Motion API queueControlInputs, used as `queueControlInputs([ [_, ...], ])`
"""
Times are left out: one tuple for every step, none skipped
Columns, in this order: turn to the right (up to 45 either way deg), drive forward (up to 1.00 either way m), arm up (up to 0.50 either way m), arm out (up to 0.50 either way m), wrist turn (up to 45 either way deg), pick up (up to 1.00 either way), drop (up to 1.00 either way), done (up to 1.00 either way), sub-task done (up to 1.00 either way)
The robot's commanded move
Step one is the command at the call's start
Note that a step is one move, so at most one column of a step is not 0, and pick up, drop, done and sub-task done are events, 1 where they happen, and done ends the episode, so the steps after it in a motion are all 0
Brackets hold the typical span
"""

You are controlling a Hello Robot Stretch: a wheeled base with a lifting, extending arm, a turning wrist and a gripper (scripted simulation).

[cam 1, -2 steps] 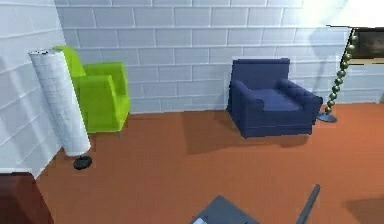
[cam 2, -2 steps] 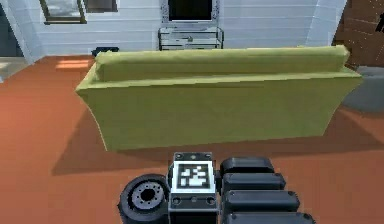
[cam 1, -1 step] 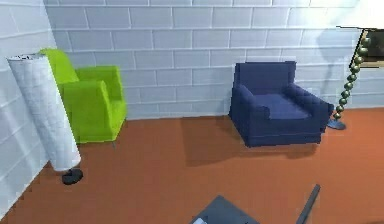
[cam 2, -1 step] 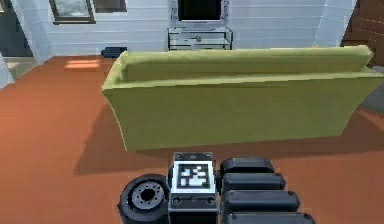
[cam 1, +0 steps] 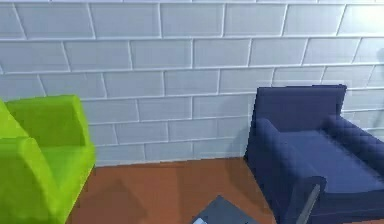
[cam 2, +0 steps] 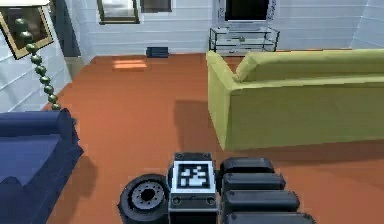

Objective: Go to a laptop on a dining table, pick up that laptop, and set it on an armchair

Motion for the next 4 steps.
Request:
queueControlInputs([
  [0.0,1.0,0.0,0.0,0.0,0.0,0.0,0.0,0.0],
  [24.0,0.0,0.0,0.0,0.0,0.0,0.0,0.0,0.0],
  [0.0,0.05,0.0,0.0,0.0,0.0,0.0,0.0,0.0],
  [45.0,0.0,0.0,0.0,0.0,0.0,0.0,0.0,0.0],
])
